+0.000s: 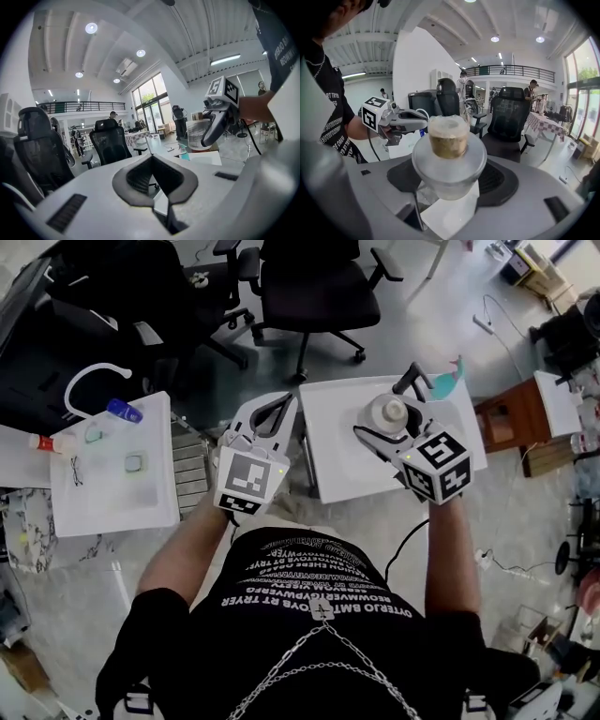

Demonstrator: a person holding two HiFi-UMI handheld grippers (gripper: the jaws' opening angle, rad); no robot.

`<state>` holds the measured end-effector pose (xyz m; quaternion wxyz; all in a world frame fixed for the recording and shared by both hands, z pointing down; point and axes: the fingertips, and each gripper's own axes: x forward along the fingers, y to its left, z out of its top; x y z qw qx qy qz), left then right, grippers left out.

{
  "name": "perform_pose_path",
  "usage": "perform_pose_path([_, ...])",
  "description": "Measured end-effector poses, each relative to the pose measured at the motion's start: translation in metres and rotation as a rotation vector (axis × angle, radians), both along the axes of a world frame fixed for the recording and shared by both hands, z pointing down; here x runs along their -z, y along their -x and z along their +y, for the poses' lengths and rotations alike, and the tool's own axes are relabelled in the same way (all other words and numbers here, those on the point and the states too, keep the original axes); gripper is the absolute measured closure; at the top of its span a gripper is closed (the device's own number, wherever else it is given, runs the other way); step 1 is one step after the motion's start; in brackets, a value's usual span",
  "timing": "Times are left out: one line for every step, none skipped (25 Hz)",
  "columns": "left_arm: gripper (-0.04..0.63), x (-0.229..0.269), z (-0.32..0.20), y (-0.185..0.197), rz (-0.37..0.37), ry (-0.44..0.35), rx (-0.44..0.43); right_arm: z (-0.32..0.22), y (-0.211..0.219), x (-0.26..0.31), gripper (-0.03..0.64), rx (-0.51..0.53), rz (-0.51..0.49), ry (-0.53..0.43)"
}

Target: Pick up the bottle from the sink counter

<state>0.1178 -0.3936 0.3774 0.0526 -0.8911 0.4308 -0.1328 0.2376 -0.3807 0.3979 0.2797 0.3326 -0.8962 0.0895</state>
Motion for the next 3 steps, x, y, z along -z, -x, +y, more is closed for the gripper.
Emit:
perform_pose_path([0.591,0.0009,0.0013,-0.001,0.001,-0.003,-0.001,0.0017,0.0006,-0.0002,0.285,-0.001,-0.006,-0.002])
perform_pose_path([0.591,0.0018,0.0027,-0.0021,0.002,-0.006,-0.001,0.0034,0.0008,-0.0005,0.287,-0.002,-0.011,-0.004])
perform_pose_path([0.591,0.0027,0.004,-0.0034,0.002,-0.009,-0.002,0.005,0.001,-0.0008,0.285,-0.004,-0.015,-0.007])
